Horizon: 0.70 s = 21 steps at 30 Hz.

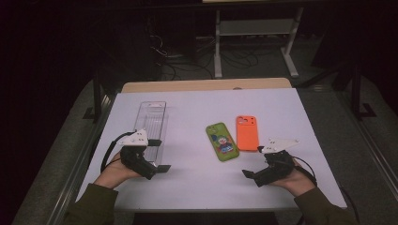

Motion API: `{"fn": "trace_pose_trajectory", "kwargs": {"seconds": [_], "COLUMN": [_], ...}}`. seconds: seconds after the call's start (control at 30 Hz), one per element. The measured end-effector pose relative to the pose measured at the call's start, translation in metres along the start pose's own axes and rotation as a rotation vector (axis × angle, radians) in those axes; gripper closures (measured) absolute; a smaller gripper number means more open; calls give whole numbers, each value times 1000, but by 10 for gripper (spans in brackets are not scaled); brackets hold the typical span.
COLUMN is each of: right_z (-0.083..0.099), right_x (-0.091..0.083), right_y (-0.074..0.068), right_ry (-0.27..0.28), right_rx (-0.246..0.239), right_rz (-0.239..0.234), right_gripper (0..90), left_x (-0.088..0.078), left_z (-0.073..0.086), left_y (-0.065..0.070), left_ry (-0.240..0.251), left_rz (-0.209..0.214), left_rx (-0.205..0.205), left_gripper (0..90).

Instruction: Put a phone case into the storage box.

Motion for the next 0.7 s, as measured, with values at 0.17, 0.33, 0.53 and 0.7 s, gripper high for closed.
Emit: {"fn": "trace_pose_trajectory", "kwargs": {"seconds": [0.17, 0.33, 0.53, 0.7], "right_z": [0, 0, 0, -1], "right_x": [-1, -1, -3, -4], "right_y": [0, 0, 1, 2], "right_ry": [0, -3, 0, 5], "right_rx": [-4, -2, 2, 6], "right_rz": [-1, 5, 11, 12], "right_gripper": [0, 0, 0, 0], "left_x": [2, 7, 13, 18], "left_z": [-3, -10, -19, -26], "left_y": [3, 5, 8, 12], "left_ry": [-3, 2, 14, 18], "left_rz": [6, 25, 45, 55], "left_rx": [5, 13, 11, 14], "left_gripper": [0, 0, 0, 0]}}
Point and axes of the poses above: each handheld gripper's, and its own axes: x roughly forward along the jaws, z roughly out of its underside, y roughly to its right, the point moved 1 cm from there along x, roughly forward along the jaws, and after that the axes turned 4 degrees about -y, right-handed, at the moved point
